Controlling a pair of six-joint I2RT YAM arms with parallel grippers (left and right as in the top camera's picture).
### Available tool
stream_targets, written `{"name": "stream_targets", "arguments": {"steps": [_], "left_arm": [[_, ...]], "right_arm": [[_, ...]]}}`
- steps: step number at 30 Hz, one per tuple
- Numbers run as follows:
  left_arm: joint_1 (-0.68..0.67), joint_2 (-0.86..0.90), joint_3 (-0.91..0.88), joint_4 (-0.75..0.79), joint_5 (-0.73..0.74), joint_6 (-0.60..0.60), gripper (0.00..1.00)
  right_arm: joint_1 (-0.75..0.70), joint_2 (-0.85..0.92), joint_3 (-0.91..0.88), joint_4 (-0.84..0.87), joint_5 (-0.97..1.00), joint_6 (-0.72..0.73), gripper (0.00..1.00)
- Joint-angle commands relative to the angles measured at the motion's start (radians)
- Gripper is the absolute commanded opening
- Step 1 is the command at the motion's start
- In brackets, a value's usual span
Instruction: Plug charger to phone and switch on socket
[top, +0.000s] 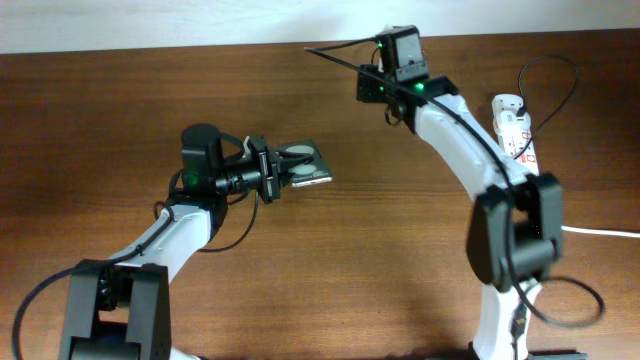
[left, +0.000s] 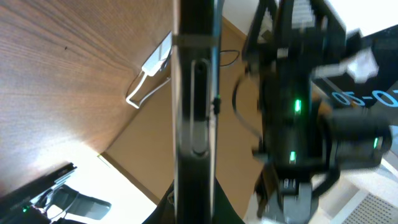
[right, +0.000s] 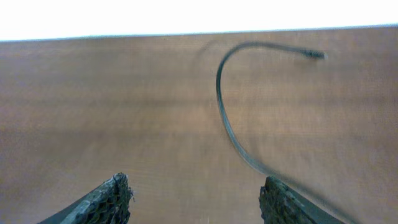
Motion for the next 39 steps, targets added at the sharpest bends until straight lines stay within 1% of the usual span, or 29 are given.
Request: {"name": "stream_targets", "arguments": {"steps": [1, 4, 5, 7, 10, 11, 12, 13, 14, 16, 17, 19, 20, 21, 24, 25, 27, 28, 30, 31, 32, 33, 35, 36, 38, 39], "left_arm": [[0.006, -0.013, 0.013, 0.010, 0.036, 0.040, 0.00], [0.006, -0.013, 0.013, 0.010, 0.046, 0.040, 0.00], [0.006, -0.013, 0.013, 0.010, 0.045, 0.040, 0.00], [0.006, -0.013, 0.013, 0.010, 0.046, 0.040, 0.00], [0.006, -0.013, 0.013, 0.010, 0.045, 0.040, 0.00], [0.006, -0.013, 0.013, 0.010, 0.046, 0.040, 0.00], [0.006, -0.013, 0.013, 0.010, 0.046, 0.044, 0.00], [0.006, -0.013, 0.013, 0.010, 0.045, 0.044, 0.00], [0.008, -0.013, 0.013, 0.010, 0.040, 0.049, 0.00], [0.031, -0.013, 0.013, 0.010, 0.038, 0.066, 0.00], [0.040, -0.013, 0.013, 0.010, 0.039, 0.072, 0.00], [0.039, -0.013, 0.013, 0.010, 0.039, 0.089, 0.00], [0.039, -0.013, 0.013, 0.010, 0.043, 0.092, 0.00], [0.039, -0.013, 0.013, 0.010, 0.046, 0.095, 0.00], [0.039, -0.013, 0.013, 0.010, 0.050, 0.110, 0.00], [0.039, -0.013, 0.013, 0.009, 0.050, 0.111, 0.00], [0.039, -0.013, 0.013, 0.009, 0.053, 0.130, 0.00], [0.039, -0.013, 0.013, 0.009, 0.055, 0.143, 0.00], [0.039, -0.013, 0.013, 0.009, 0.061, 0.149, 0.00], [0.039, -0.013, 0.013, 0.009, 0.061, 0.160, 0.00], [0.039, -0.013, 0.013, 0.009, 0.061, 0.171, 0.00], [0.039, -0.013, 0.013, 0.009, 0.061, 0.171, 0.00], [0.039, -0.013, 0.013, 0.009, 0.061, 0.171, 0.00], [0.039, -0.013, 0.013, 0.009, 0.063, 0.174, 0.00], [0.039, -0.013, 0.013, 0.009, 0.072, 0.174, 0.00], [0.039, -0.013, 0.013, 0.009, 0.076, 0.174, 0.00]], "right_arm": [[-0.017, 0.133, 0.085, 0.076, 0.053, -0.042, 0.70], [-0.056, 0.227, 0.096, 0.229, 0.051, -0.044, 0.62], [-0.059, 0.256, 0.096, 0.270, 0.048, -0.065, 0.61], [-0.060, 0.314, 0.096, 0.317, 0.048, -0.064, 0.60], [-0.059, 0.358, 0.096, 0.327, 0.002, -0.064, 0.60], [-0.059, 0.365, 0.096, 0.321, 0.003, -0.064, 0.54], [-0.059, 0.372, 0.096, 0.304, 0.002, -0.064, 0.36], [-0.059, 0.373, 0.096, 0.282, -0.002, -0.064, 0.20], [-0.059, 0.360, 0.107, 0.188, -0.041, -0.064, 0.04], [-0.059, 0.286, 0.158, -0.055, -0.126, -0.064, 0.04], [-0.059, 0.217, 0.168, -0.183, -0.197, -0.064, 0.04], [-0.059, 0.106, 0.168, -0.378, -0.297, -0.070, 0.04], [-0.058, 0.064, 0.168, -0.451, -0.331, -0.114, 0.04], [-0.047, 0.013, 0.168, -0.576, -0.339, -0.155, 0.04], [-0.011, -0.056, 0.161, -0.739, -0.362, -0.201, 0.04], [0.021, -0.100, 0.124, -0.771, -0.360, -0.222, 0.04], [0.049, -0.182, -0.009, -0.741, -0.360, -0.221, 0.04], [0.058, -0.242, -0.116, -0.698, -0.379, -0.222, 0.04], [0.090, -0.414, -0.402, -0.569, -0.406, -0.218, 0.04], [0.101, -0.466, -0.478, -0.532, -0.413, -0.218, 0.04], [0.120, -0.518, -0.554, -0.509, -0.413, -0.218, 0.07], [0.138, -0.535, -0.590, -0.515, -0.413, -0.216, 0.35], [0.173, -0.538, -0.605, -0.533, -0.413, -0.190, 0.51], [0.185, -0.547, -0.605, -0.531, -0.412, -0.169, 0.75], [0.189, -0.601, -0.605, -0.526, -0.411, -0.118, 0.77], [0.189, -0.652, -0.605, -0.526, -0.390, -0.095, 0.99]]}}
